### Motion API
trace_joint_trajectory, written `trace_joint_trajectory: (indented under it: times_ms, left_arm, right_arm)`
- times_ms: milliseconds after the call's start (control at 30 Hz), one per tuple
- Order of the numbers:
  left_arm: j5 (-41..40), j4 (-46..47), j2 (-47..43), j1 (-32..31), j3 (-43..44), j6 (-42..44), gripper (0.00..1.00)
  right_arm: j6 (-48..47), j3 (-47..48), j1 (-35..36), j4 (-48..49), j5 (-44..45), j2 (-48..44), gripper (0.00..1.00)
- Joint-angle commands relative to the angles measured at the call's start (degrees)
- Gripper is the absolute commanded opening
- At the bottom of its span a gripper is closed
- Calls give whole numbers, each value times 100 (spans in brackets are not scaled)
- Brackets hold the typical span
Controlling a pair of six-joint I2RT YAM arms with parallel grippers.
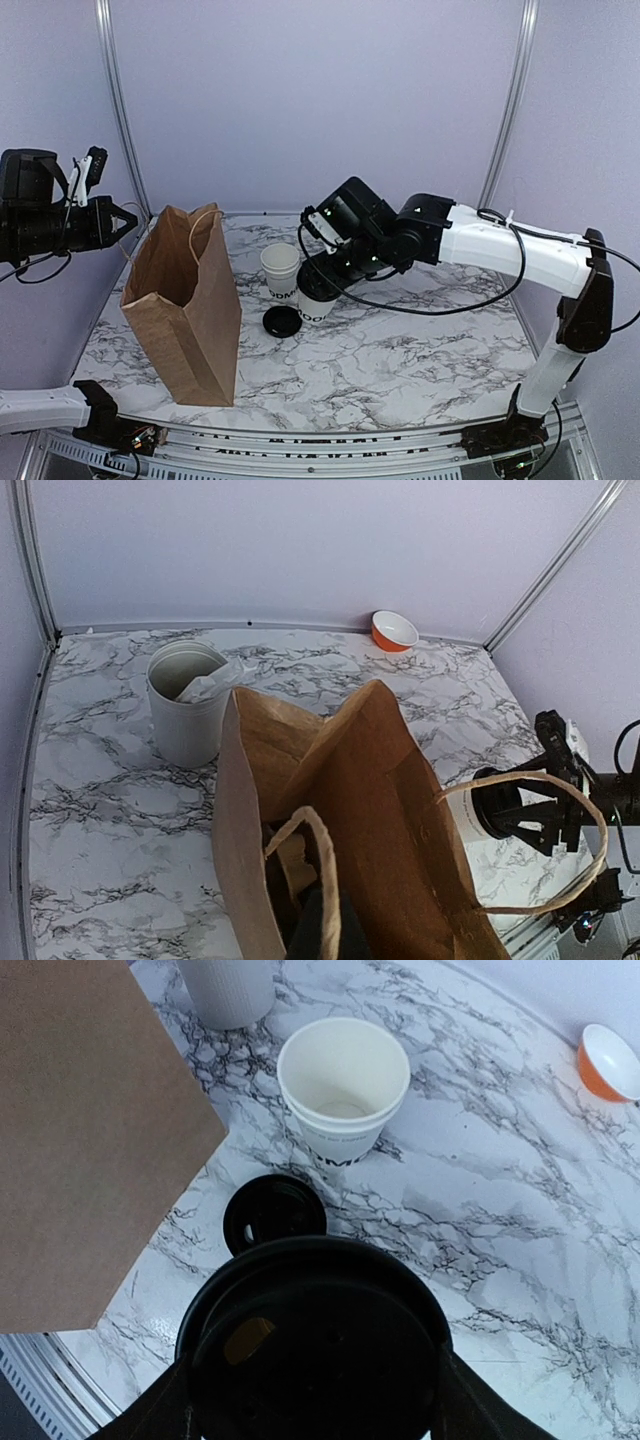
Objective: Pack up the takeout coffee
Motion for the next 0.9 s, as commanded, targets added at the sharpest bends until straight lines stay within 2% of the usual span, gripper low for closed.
trace_joint_trajectory:
  times_ms: [0,367,567,633,767,867]
  left_arm:
    - [442,22,133,24,246,17,0]
    - [1435,990,360,14,1029,-474,0]
    - [1735,1514,664,-238,1408,-762,0]
    - [1538,1636,814,-563,1579,-771,0]
    - [465,1646,1366,-1845,2208,-501,0]
    - [39,1649,1925,-2560,2804,-350,0]
  right_arm:
    - [-168,417,-138,-99,124,-376,58]
    - [-250,351,-547,-68,338,-1008,57]
    - [-217,-86,-871,-81,727,-1630,57]
    - [-200,-255,-1010,-100,832,-1828,57]
    - [-204,-622,-1410,-93,901,-2230,57]
    - [-201,-835,-1696,-200,1091,-2465,57]
